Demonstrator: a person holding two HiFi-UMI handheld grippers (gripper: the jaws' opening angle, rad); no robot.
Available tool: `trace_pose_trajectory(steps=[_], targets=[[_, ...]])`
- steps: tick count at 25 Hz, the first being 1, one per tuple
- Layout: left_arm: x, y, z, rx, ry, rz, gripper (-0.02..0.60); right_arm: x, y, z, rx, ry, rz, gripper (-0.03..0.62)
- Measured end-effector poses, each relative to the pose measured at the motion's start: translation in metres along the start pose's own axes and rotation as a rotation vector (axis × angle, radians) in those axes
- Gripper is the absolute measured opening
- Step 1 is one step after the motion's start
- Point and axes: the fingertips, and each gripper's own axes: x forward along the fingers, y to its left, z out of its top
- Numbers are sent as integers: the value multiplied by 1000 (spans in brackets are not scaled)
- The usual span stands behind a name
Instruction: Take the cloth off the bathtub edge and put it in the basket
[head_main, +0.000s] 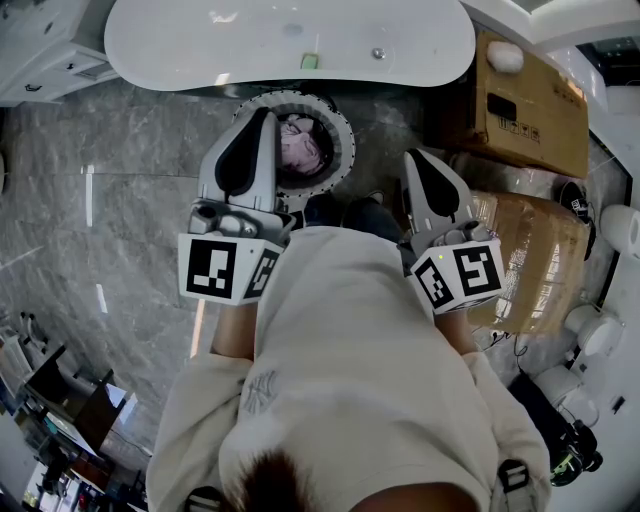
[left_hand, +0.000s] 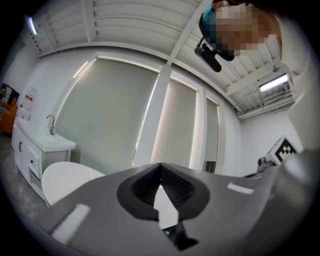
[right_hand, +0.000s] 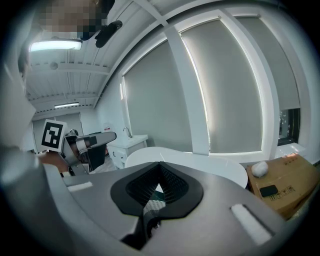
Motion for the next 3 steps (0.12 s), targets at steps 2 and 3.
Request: trace_pose_trajectory(steps=[2,3], targets=[[1,2,0,0,-1,1,8,1,1,0,0,2,1,-3],[1,4,0,-1,-1,2,8,2,1,0,0,3,1,-3]])
